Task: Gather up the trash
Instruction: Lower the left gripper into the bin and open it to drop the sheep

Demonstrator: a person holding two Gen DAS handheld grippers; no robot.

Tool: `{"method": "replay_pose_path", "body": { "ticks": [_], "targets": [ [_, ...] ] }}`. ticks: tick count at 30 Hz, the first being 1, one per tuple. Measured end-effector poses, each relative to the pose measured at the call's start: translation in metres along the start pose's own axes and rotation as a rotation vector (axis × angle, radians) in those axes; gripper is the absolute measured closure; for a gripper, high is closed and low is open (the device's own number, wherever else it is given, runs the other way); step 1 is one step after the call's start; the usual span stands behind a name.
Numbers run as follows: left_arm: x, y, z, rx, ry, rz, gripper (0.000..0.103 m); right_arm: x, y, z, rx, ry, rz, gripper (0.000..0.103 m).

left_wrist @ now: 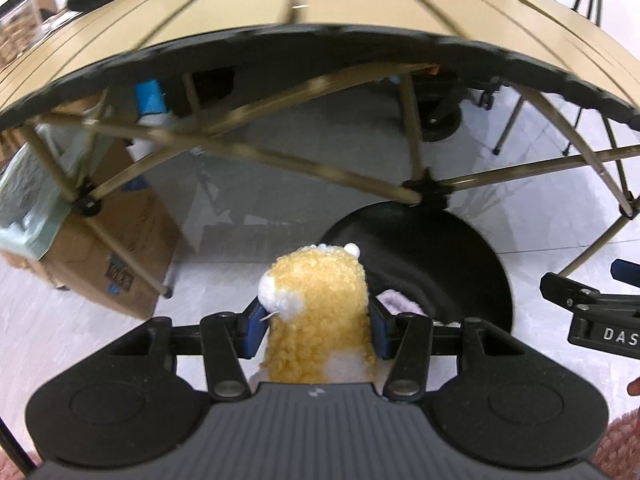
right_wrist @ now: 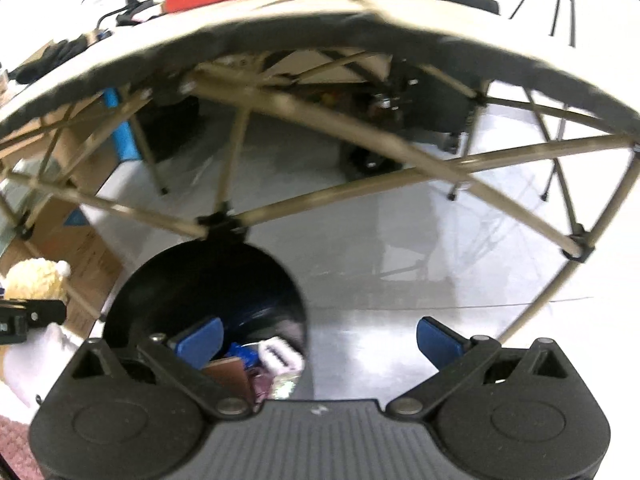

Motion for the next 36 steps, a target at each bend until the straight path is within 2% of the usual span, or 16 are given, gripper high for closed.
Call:
{"method": "replay_pose_path", "body": {
  "ticks": [7, 15, 16, 18, 19, 20, 21, 30, 36],
  "targets": [
    [0.035, 0.017, -0.011, 0.010, -0.026, -0.048, 0.051, 0.029, 0.007, 0.013, 0.026, -0.004, -0.059, 0.000],
    [0.054, 0.027, -0.031, -0.010, -0.030, -0.062, 0.049, 0.049, 0.014, 0.019, 0.048, -0.008, -0.105, 0.000],
    [0.055, 0.028, -0.032, -0.013, -0.026, -0.061, 0.048, 0.050, 0.014, 0.019, 0.047, -0.008, -0.108, 0.000],
    [0.056, 0.029, -0.034, -0.017, -0.013, -0.061, 0.036, 0.050, 0.014, 0.017, 0.046, -0.005, -0.109, 0.000],
    [0.055, 0.030, -0.034, -0.018, 0.000, -0.059, 0.018, 0.050, 0.015, 0.017, 0.046, -0.002, -0.108, 0.000],
    [0.053, 0.030, -0.033, -0.014, 0.011, -0.052, 0.006, 0.049, 0.015, 0.017, 0.047, 0.000, -0.108, 0.000],
    [0.052, 0.031, -0.032, -0.003, 0.019, -0.043, 0.003, 0.049, 0.015, 0.018, 0.048, 0.003, -0.109, 0.000],
    [0.044, 0.033, -0.024, -0.001, 0.016, -0.010, 0.000, 0.046, 0.016, 0.020, 0.054, 0.018, -0.105, 0.000],
    [0.031, 0.029, 0.010, 0.052, 0.036, -0.019, 0.000, 0.037, 0.018, 0.035, 0.082, 0.052, -0.111, 0.000]
  ]
}}
Point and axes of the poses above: each gripper's, at about its wrist camera, not at the fingertips, and z roughly against the way its jaws point, x to its right, y to its top, the point moved 10 cm from there along -z, roughly the way its jaws point, and after that the axes turned 12 degrees about -z, right-handed, at the moved point
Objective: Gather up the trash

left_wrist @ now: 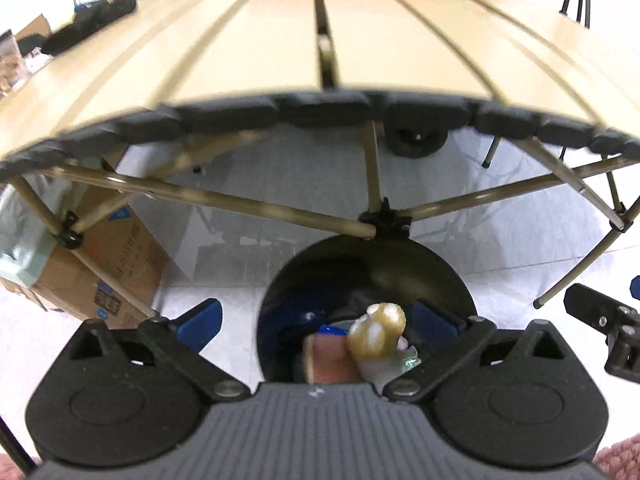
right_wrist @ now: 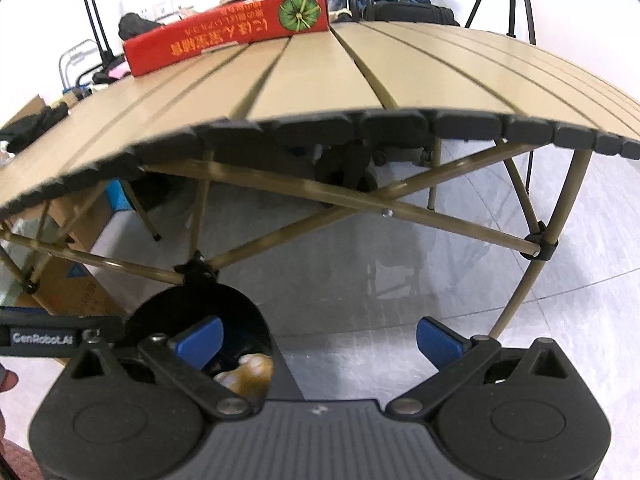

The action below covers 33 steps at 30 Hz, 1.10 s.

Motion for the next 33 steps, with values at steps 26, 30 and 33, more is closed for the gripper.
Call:
{"method": "replay_pose_path", "body": {
  "ticks": [26, 30, 33],
  "targets": [
    [-0.031, -0.123, 0.221, 0.362, -0.020, -0.080, 0.000, -0.058, -0.090, 0.225, 0.168, 0.162, 0.119, 0.000],
    [-0.024, -0.134, 0.234, 0.396, -0.020, -0.102, 0.000, -0.055, -0.101, 0.236, 0.170, 0.149, 0.118, 0.000],
    [-0.021, -0.135, 0.240, 0.414, -0.026, -0.109, 0.000, -0.055, -0.107, 0.240, 0.165, 0.143, 0.121, 0.000]
  ]
}}
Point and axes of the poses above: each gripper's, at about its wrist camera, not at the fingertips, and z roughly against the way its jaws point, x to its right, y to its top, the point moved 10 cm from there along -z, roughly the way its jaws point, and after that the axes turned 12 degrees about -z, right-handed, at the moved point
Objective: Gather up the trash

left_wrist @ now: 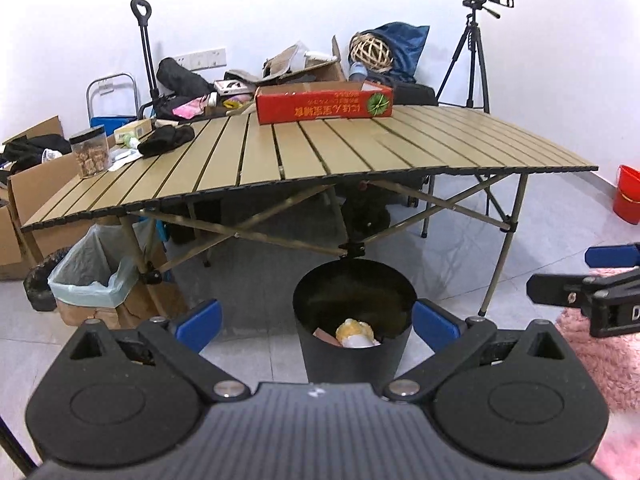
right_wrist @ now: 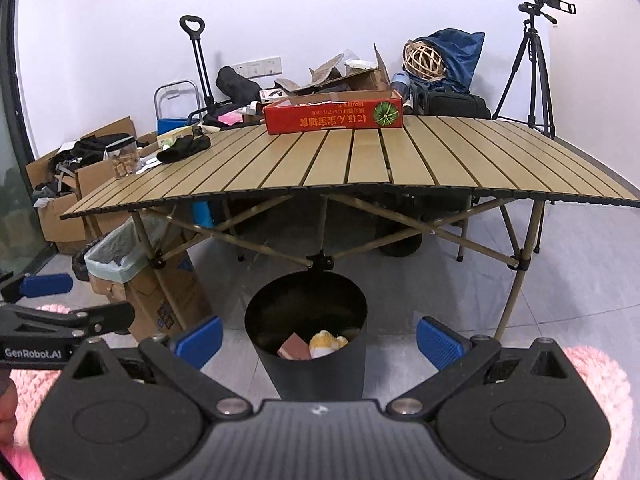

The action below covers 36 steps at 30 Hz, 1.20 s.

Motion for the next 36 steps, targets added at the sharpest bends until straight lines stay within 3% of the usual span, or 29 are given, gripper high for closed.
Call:
{"method": "replay_pose_path", "body": {
  "ticks": [36],
  "targets": [
    [-0.0003, 0.0016, 0.0078, 0.022, 0.005, 0.008, 0.000, -0.0051, 0.0003, 0.0095, 0.012, 0.000, 0.011, 0.000]
  ]
}}
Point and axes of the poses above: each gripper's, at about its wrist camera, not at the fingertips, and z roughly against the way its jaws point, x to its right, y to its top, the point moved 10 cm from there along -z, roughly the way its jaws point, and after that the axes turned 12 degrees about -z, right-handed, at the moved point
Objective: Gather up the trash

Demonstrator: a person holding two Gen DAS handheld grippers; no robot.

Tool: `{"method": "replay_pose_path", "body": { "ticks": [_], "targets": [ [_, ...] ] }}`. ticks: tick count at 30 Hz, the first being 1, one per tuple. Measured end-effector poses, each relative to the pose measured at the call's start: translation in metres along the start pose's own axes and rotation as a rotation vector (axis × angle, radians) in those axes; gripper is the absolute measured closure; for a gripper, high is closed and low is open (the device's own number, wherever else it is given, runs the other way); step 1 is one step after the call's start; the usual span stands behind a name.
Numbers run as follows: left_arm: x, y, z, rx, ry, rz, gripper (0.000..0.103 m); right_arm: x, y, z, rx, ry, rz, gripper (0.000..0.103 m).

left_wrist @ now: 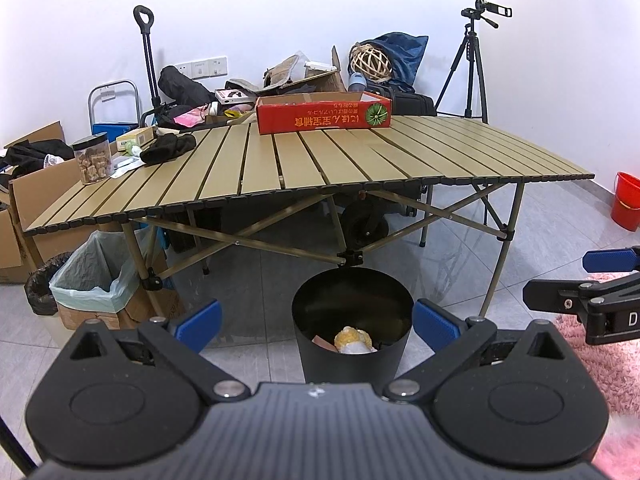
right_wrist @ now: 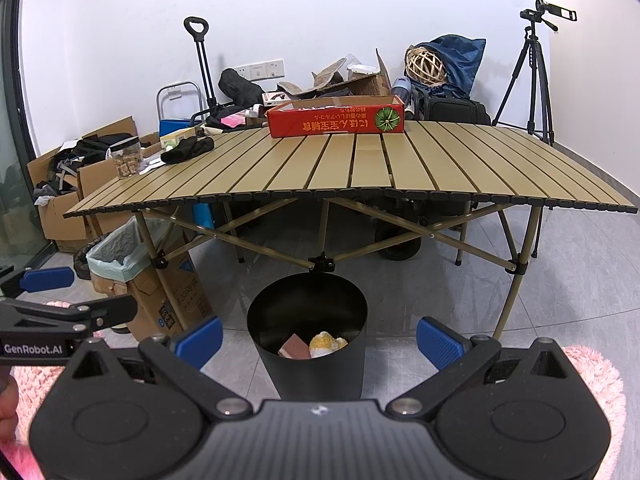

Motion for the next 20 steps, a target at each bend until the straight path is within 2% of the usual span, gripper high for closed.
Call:
{"method": "replay_pose_path", "body": {
  "ticks": [20],
  "targets": [
    [-0.0027, -0.0013, -0.0021, 0.011, -0.014, -0.002, 0.000, 0.0006, -0.0045, -0.0046, -0.015, 0.001, 0.002, 0.000]
  ]
}}
Point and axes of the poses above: each gripper's, at about its wrist camera, not at the fingertips, and z roughly against the way its jaws point, x to its right, y to its top, the point moved 10 cm from there along -z, roughly the way its jaws point, and after that the axes turned 12 degrees about -z, right-handed, at the moved point
